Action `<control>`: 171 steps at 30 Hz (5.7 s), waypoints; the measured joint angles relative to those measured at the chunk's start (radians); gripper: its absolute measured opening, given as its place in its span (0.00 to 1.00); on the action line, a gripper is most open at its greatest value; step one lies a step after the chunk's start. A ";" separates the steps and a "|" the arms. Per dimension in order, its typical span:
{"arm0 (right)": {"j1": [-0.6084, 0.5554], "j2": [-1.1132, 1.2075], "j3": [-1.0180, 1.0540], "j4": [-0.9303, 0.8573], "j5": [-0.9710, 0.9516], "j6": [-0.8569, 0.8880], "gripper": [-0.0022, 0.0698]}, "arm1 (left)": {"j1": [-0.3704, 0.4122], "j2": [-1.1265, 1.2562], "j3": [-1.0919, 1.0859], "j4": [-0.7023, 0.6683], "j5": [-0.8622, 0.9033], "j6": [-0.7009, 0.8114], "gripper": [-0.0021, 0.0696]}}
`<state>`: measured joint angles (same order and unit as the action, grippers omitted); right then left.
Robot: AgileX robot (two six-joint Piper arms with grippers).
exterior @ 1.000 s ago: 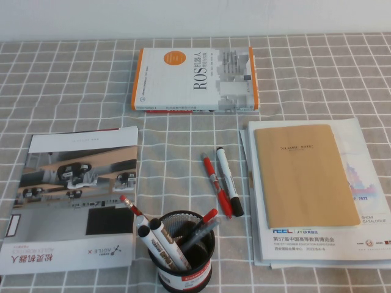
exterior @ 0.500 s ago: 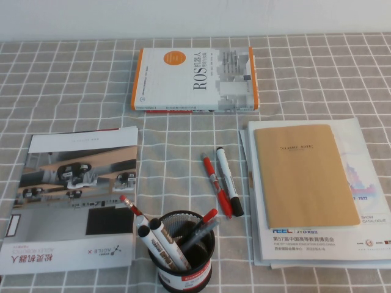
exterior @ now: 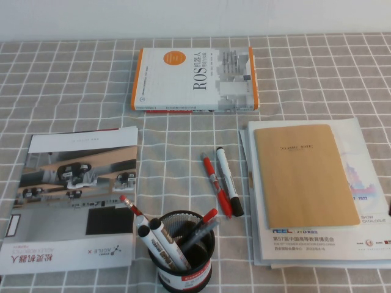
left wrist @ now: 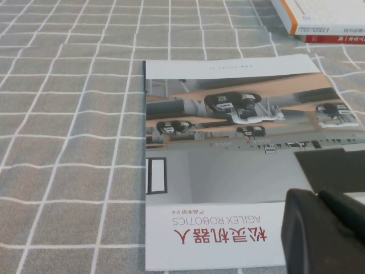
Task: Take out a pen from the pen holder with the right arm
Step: 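Take a marker out of the pen holder and lay it on the table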
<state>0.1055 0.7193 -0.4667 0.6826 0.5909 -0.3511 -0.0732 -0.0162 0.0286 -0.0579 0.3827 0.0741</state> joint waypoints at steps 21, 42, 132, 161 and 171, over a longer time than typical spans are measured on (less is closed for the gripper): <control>0.772 0.370 -0.081 -0.177 -0.743 0.101 0.03 | 0.000 0.000 0.000 0.000 0.000 0.000 0.02; 0.948 0.528 0.141 -0.393 -1.312 0.301 0.68 | 0.000 0.000 0.000 0.000 0.000 0.000 0.02; 0.948 1.017 0.023 -0.459 -1.726 0.568 0.52 | 0.000 0.000 0.000 0.000 0.000 0.000 0.02; 0.948 1.017 0.055 -0.461 -1.730 0.575 0.35 | 0.000 0.000 0.000 0.000 0.000 0.000 0.02; 0.948 1.017 0.040 -0.472 -1.730 0.573 0.35 | 0.000 0.000 0.000 0.000 0.000 0.000 0.02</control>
<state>1.0539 1.7363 -0.4272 0.2103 -1.1393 0.2223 -0.0732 -0.0162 0.0286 -0.0579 0.3827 0.0741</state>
